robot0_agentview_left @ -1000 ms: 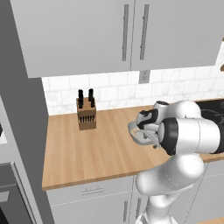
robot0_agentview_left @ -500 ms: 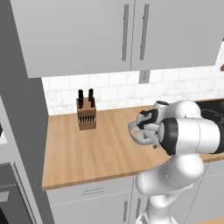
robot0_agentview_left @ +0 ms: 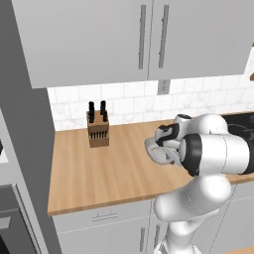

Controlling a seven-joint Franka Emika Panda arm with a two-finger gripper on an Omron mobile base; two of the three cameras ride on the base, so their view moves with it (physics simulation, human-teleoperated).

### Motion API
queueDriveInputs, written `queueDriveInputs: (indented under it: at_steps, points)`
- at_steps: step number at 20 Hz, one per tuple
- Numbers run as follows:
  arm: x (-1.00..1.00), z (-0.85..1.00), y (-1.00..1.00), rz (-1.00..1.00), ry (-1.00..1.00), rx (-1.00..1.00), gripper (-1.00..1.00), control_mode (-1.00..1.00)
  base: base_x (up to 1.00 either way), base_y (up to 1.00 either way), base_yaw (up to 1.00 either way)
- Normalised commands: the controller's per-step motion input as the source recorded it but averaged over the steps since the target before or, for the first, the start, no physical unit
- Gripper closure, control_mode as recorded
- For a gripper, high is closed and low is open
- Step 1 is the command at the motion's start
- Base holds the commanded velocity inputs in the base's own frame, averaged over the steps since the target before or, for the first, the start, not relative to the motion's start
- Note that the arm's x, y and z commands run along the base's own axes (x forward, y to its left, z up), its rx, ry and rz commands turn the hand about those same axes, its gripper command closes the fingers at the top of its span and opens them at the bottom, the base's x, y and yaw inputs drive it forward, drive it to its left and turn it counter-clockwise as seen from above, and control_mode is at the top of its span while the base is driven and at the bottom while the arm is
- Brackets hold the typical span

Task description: Take the meat container that has the steak and place it on the second highest rack of the freezer. Then take the vegetable container that has the avocado and bell pepper and place it on the highest rack of the freezer.

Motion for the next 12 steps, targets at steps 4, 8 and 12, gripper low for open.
queueDriveInputs:
  at_steps: [4,8,12]
  points:
    - [0.0,0.0,0.0,0.0,0.0,0.0,1.0,-1.0,0.0,0.0,0.0]
    - [0.0,0.0,0.0,0.0,0.0,0.0,1.0,-1.0,0.0,0.0,0.0]
    - [-0.17,0.16,0.07,-0.02,-0.04,0.0,1.0,-1.0,0.0,0.0,0.0]
